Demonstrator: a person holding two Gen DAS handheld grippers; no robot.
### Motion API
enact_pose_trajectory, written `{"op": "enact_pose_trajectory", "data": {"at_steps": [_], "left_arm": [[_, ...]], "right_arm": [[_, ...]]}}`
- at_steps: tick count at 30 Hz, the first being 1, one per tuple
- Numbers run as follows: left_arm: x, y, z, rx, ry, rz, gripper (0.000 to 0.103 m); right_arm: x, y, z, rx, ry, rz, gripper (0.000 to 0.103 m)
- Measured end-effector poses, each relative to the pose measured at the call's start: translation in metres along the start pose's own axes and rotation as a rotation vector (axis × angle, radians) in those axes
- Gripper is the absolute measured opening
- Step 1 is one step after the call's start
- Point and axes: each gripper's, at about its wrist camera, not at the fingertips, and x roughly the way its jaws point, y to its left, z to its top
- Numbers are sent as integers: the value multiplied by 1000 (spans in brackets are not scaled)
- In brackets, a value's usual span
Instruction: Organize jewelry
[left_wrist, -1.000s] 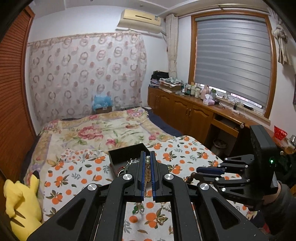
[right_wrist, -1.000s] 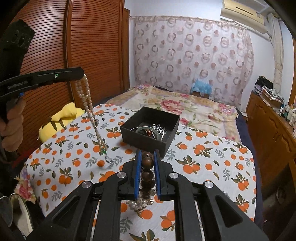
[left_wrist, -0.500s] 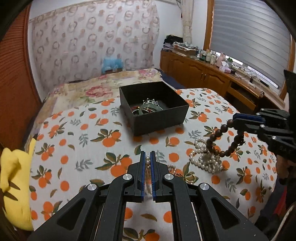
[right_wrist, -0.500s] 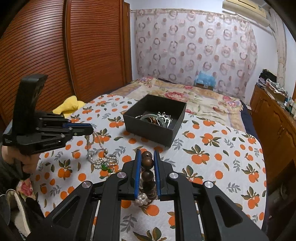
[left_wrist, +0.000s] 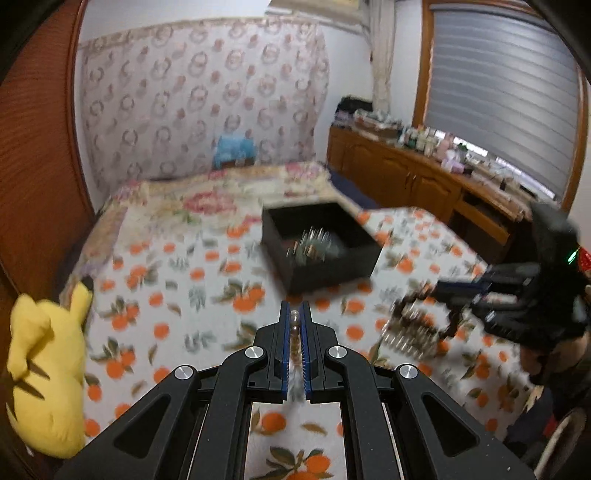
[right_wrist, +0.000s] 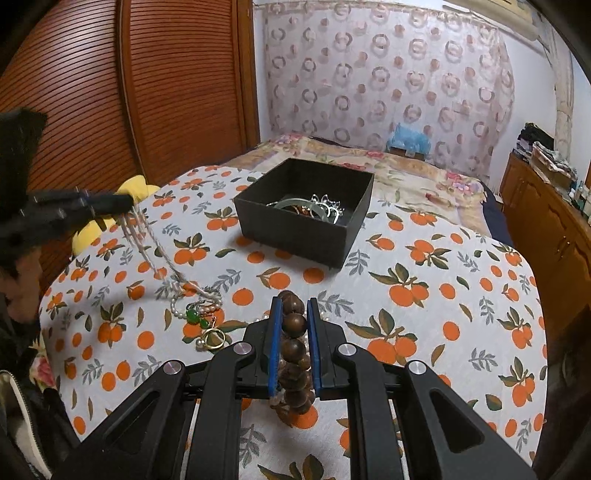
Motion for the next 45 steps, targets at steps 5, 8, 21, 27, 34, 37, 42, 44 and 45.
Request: {"op": "enact_pose_trajectory", "data": {"at_steps": [5,8,21,27,34,37,42,44,45], "left_arm": [[-19,-5,25,11,-61,-12,4],[-27,-9,37,18,-86,-33,4],[-45,-19,52,37,-130,-33,4],[-61,-14,64,32,-176,-37,4],[-80,-24,86,62,-232,-45,4],[-81,-27,90,76,-236,-30,4],[-76,-25,91,68,-229,-25,4],[-78,-27,95,68,-237,-29,4],[-80,-28,96,72,-244,-31,4]], "right_arm": [[1,0,0,-3,2,-1,15],[1,0,0,1,2,3,15],[1,10,3,-18,-14,18,19],[3,13,4,-22,-13,26,19],[5,21,1,-28,-7,55,19],[6,25,-2,-36,-2,70,19],[12,35,-14,-54,42,108,19],[16,40,-19,-66,62,121,19],[18,43,-22,-76,74,125,19]]}}
